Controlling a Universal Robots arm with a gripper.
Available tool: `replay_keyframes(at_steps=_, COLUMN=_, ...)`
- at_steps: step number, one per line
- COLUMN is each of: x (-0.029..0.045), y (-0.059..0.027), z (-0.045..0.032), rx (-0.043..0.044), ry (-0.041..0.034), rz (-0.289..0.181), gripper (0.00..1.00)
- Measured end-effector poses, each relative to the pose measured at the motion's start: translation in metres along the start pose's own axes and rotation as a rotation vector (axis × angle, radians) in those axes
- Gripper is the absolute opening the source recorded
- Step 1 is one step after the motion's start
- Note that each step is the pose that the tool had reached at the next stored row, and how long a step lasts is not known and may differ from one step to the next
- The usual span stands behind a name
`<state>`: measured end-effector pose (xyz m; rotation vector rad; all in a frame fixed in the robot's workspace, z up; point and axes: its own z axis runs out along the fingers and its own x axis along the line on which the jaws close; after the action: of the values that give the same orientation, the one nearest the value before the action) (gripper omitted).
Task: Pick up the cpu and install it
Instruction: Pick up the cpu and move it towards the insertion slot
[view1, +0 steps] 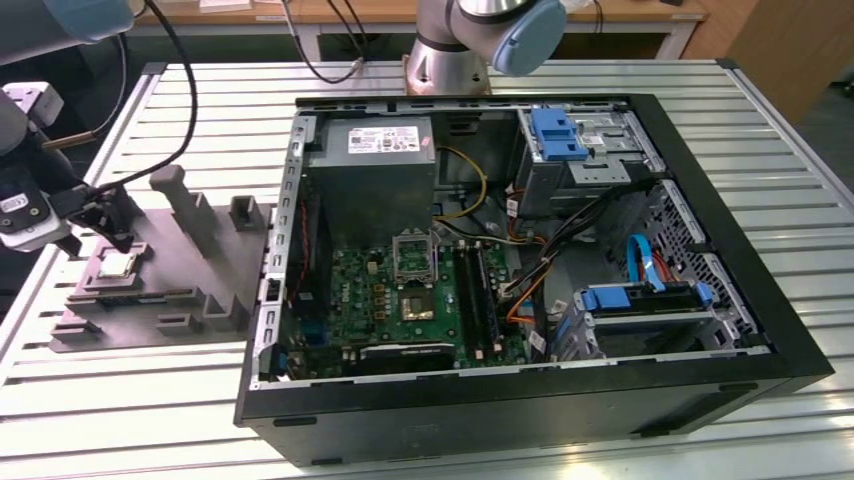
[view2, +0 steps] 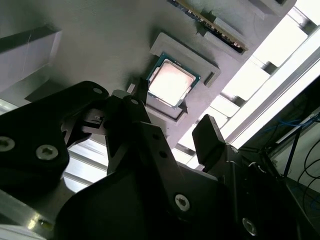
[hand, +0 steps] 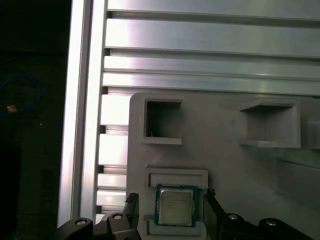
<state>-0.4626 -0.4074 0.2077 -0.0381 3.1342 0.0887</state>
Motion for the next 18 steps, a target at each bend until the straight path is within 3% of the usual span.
replay_keyframes(at_steps=4, x=0.0000, y=-0.0003, z=0.0026, rx=0.0073, ry=-0.0003, rz=0.000, gripper=0.62)
replay_keyframes(at_steps=10, x=0.0000, y=-0.0003, z=0.0030, rx=0.0074, ry=-0.0004, rz=0.000, gripper=0.62)
replay_keyframes(at_steps=18, x=0.0001, y=-0.0006, z=0.0096, rx=0.0076, ry=-0.0013, rz=0.011, gripper=0.62)
